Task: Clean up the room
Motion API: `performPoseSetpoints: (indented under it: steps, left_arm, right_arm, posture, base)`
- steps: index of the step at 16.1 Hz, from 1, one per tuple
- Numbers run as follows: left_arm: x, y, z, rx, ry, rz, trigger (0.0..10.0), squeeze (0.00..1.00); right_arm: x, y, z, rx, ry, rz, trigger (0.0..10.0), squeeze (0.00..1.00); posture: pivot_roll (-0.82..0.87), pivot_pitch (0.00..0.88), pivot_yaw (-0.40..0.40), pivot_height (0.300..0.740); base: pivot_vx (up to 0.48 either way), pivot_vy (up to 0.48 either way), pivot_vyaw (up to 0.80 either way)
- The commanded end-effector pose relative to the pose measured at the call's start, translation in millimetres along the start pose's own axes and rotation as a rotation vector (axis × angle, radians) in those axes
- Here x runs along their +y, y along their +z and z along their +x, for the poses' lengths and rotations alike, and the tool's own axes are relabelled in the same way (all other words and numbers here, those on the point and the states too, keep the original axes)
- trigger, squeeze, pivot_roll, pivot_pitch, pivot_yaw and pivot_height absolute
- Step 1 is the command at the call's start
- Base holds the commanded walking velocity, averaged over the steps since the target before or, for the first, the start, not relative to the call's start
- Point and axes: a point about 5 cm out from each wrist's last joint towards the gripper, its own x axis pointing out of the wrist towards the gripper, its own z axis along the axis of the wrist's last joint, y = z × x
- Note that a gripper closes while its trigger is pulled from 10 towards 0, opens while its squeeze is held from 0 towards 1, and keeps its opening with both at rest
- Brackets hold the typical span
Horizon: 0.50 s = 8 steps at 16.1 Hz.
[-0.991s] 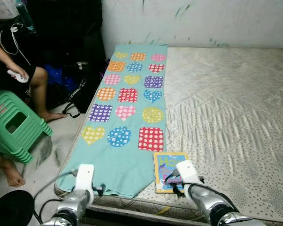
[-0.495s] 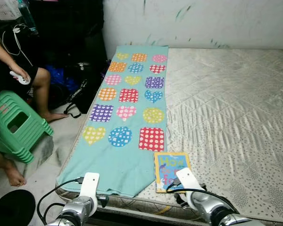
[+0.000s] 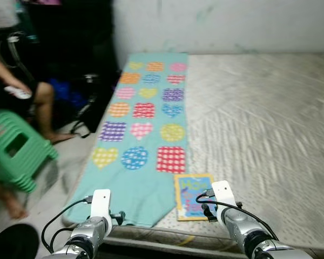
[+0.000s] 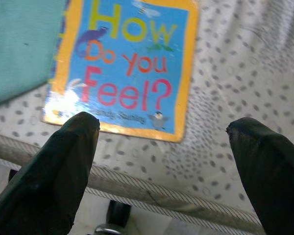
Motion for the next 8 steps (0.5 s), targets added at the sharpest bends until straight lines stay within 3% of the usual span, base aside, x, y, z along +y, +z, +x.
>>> performPoseSetpoints:
  steps: [1, 7, 8]
  left_arm:
    - [5.8, 6.2, -0.6, -0.026, 0.023, -0.027, 10.0, 0.00]
    - [4.2, 15.4, -0.5, -0.057, 0.019, -0.036, 10.0, 0.00]
    - [3.4, 18.5, -0.5, -0.073, 0.016, -0.031, 10.0, 0.00]
  right_arm:
    - [4.7, 8.2, 0.6, -0.027, 0.009, -0.002, 10.0, 0.00]
    - [7.4, 16.6, 1.0, -0.054, 0.007, 0.033, 10.0, 0.00]
    - [8.5, 18.4, 1.0, -0.063, 0.015, 0.034, 10.0, 0.00]
  posture:
    - [-0.14, 0.000, 0.092, 0.740]
    - [-0.14, 0.000, 0.098, 0.740]
    - [-0.14, 0.000, 0.099, 0.740]
  base:
    - [0.000, 0.000, -0.77]
    - [0.000, 0.000, -0.76]
    - [0.000, 0.000, 0.00]
